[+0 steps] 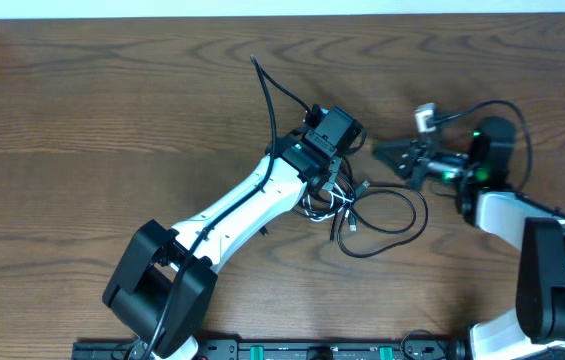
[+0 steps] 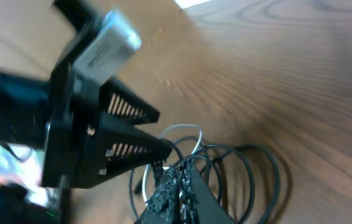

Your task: Untangle cables

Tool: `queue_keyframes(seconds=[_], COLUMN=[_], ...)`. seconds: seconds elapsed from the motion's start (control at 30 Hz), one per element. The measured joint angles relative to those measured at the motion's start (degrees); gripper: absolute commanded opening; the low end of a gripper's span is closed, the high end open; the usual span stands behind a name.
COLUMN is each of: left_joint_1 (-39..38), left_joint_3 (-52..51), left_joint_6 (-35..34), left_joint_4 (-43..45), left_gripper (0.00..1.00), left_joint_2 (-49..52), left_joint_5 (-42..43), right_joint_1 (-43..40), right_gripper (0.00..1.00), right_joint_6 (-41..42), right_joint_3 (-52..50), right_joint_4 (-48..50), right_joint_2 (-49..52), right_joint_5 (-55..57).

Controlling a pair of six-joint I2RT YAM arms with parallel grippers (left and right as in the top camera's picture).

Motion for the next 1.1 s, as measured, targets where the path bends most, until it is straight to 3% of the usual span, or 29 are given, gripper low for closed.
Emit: queue_keyframes(seconds=[0.13,0.3,0.47,0.53,0.6,0.77,1.1], left_joint_1=[0.00,0.00,0.00,0.00,0.00,0.00,0.00], left_joint_3=[0.00,0.00,0.00,0.00,0.00,0.00,0.00], left_joint_6=[0.00,-0.02,-0.02,-0.02,0.00,0.00,0.00], left_joint_4=[-0.02,0.04,0.02,0.02,0.07,0.13,0.17], left_gripper=[0.54,0.54,0.54,0.54,0.54,0.54,0.54], left_joint_2=[0.00,0.00,0.00,0.00,0.00,0.00,0.00], left_joint_5=[0.00,0.00,0.00,0.00,0.00,0.00,0.00], right_joint_1=[5.25,10.38,13.16,13.51,13.99,15.21,15.23], right_gripper=[0.11,0.34,0.37,0.33,0.20,0.01,0.01], right_joint_6=[-9.92,-18.08,-23.26,-23.91,-24.72,-26.23,-26.45], right_joint_3=[0.02,0.00,0.02,0.02,0.02,0.02,0.00], right_joint_4=[-5.25,-7.78,-11.96,-12.96,-13.44,-13.49,-11.13], right_joint_2=[-0.02,-0.02,-0.02,-0.02,-0.02,-0.02,-0.02], right_joint_5=[6.93,15.56,23.17,25.73,27.06,28.09,25.81])
